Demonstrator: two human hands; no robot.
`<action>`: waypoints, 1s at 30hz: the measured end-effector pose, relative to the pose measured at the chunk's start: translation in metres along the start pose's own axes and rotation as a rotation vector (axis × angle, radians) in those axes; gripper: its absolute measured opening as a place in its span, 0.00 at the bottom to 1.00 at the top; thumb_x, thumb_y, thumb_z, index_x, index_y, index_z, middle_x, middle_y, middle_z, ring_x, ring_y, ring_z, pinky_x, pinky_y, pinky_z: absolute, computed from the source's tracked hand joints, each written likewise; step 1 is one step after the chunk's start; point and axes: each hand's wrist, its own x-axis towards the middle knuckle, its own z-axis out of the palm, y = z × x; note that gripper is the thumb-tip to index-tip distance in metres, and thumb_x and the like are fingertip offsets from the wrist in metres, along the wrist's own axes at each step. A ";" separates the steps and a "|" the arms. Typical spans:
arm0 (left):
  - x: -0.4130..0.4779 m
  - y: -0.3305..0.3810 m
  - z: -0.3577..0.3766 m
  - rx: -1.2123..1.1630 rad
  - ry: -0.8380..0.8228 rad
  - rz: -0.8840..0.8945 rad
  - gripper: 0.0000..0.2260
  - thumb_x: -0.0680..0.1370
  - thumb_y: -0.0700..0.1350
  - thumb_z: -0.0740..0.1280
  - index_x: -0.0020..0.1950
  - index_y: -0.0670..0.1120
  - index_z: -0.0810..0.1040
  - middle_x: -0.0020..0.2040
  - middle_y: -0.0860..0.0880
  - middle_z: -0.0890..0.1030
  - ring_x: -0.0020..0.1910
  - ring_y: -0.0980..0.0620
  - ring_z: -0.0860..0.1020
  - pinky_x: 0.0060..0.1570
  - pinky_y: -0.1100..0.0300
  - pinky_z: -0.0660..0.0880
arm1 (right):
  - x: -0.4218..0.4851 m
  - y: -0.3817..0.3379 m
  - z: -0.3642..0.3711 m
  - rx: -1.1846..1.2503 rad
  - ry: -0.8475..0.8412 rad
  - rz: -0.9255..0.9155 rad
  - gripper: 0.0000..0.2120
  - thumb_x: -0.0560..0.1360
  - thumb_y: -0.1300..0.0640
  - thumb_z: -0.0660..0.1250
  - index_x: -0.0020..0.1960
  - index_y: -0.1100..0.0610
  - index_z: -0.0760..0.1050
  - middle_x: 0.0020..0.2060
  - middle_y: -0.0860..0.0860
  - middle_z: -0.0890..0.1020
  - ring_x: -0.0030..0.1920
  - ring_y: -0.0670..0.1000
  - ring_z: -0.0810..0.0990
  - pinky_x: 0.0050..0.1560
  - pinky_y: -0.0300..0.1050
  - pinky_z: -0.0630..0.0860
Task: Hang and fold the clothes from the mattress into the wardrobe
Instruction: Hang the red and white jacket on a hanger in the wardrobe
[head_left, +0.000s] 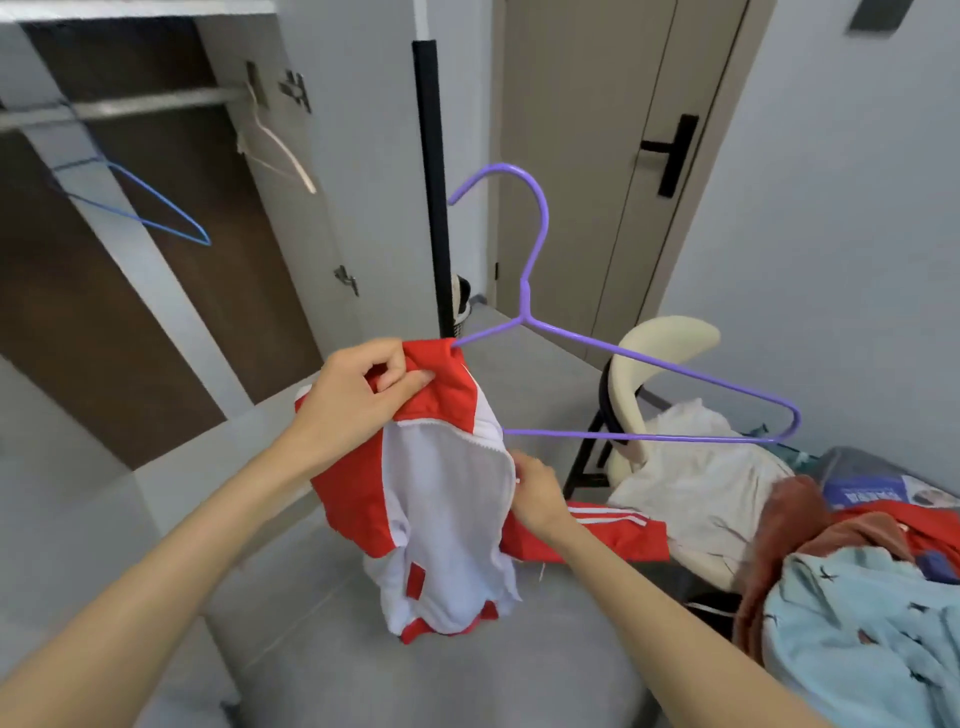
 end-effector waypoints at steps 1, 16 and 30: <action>-0.009 0.000 -0.013 0.011 0.025 -0.015 0.21 0.74 0.38 0.71 0.30 0.45 0.60 0.28 0.53 0.65 0.28 0.59 0.63 0.33 0.70 0.62 | -0.002 -0.011 0.012 0.026 -0.091 0.012 0.09 0.76 0.57 0.61 0.38 0.55 0.74 0.37 0.47 0.80 0.37 0.45 0.73 0.39 0.40 0.66; -0.116 -0.071 -0.202 0.212 0.335 -0.359 0.28 0.66 0.49 0.78 0.26 0.48 0.57 0.23 0.54 0.57 0.26 0.57 0.57 0.27 0.67 0.55 | 0.018 -0.124 0.094 0.026 -0.384 -0.248 0.31 0.66 0.46 0.77 0.63 0.42 0.64 0.52 0.44 0.74 0.50 0.44 0.75 0.50 0.33 0.71; -0.118 -0.098 -0.224 0.370 0.313 -0.379 0.30 0.64 0.57 0.76 0.27 0.47 0.54 0.25 0.50 0.54 0.27 0.54 0.54 0.27 0.62 0.54 | 0.059 -0.145 0.060 -0.567 0.250 -0.524 0.16 0.64 0.69 0.65 0.51 0.59 0.71 0.48 0.56 0.73 0.47 0.58 0.67 0.46 0.56 0.72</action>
